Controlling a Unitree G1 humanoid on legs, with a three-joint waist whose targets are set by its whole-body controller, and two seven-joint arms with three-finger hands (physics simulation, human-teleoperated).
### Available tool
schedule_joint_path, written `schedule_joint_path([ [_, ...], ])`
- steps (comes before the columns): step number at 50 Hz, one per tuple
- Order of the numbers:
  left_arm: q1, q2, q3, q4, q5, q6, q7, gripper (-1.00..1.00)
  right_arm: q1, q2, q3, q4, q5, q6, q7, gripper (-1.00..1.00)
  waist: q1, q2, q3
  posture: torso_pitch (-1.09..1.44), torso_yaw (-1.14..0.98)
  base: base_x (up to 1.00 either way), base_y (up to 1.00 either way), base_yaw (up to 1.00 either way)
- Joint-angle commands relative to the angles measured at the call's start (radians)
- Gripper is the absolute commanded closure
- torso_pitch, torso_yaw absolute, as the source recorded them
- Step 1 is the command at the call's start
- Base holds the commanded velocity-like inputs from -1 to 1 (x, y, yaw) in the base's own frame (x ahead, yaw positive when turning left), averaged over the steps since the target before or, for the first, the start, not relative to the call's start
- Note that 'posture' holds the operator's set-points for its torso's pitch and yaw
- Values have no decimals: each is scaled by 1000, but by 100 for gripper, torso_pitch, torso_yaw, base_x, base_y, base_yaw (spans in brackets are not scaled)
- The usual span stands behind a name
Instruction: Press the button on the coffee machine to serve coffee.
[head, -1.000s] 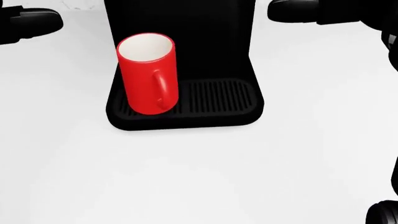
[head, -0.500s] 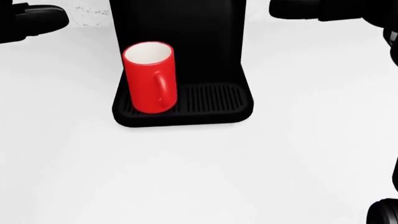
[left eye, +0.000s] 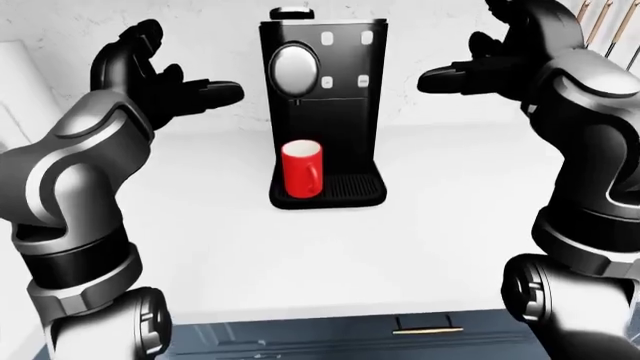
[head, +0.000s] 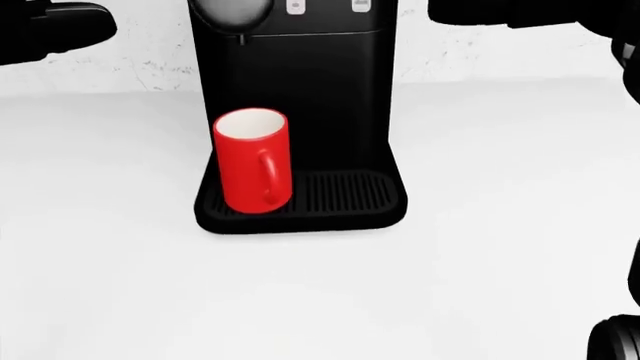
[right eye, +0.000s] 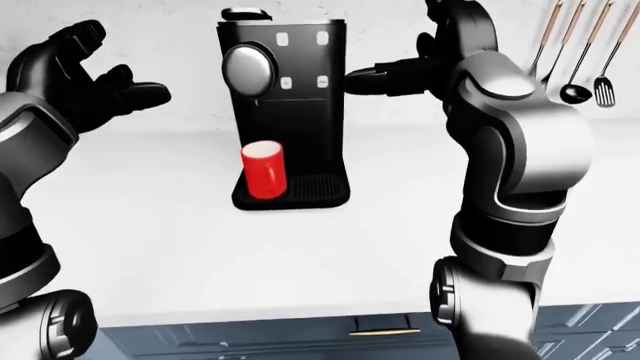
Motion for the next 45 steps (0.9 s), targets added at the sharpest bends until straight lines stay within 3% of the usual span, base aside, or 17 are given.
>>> schedule_joint_path([
  [1, -38, 9, 10, -25, -3, -23, 2, -100, -26, -9, -6, -17, -5, -32, 1, -100, 1, 1, -18, -44, 0, 0, 0, 0],
  [11, -32, 5, 2, -20, 18, -33, -9, -100, -35, -6, -6, -9, -10, -34, 3, -100, 9, -1, -70, -53, 0, 0, 0, 0],
  [27, -51, 1, 4, -26, -5, -24, 7, -100, -53, -3, -5, -9, -9, -22, 5, -100, 18, -5, -129, -68, 0, 0, 0, 0],
  [35, -58, -2, 1, -14, 1, -38, 6, -100, -58, 16, -15, -75, 12, 37, -15, -100, 19, -6, -140, -68, 0, 0, 0, 0],
  [45, -47, 3, 6, -24, -6, -42, 15, -100, -55, 84, -29, -310, 89, 229, -83, -100, 19, -6, -140, -68, 0, 0, 0, 0],
])
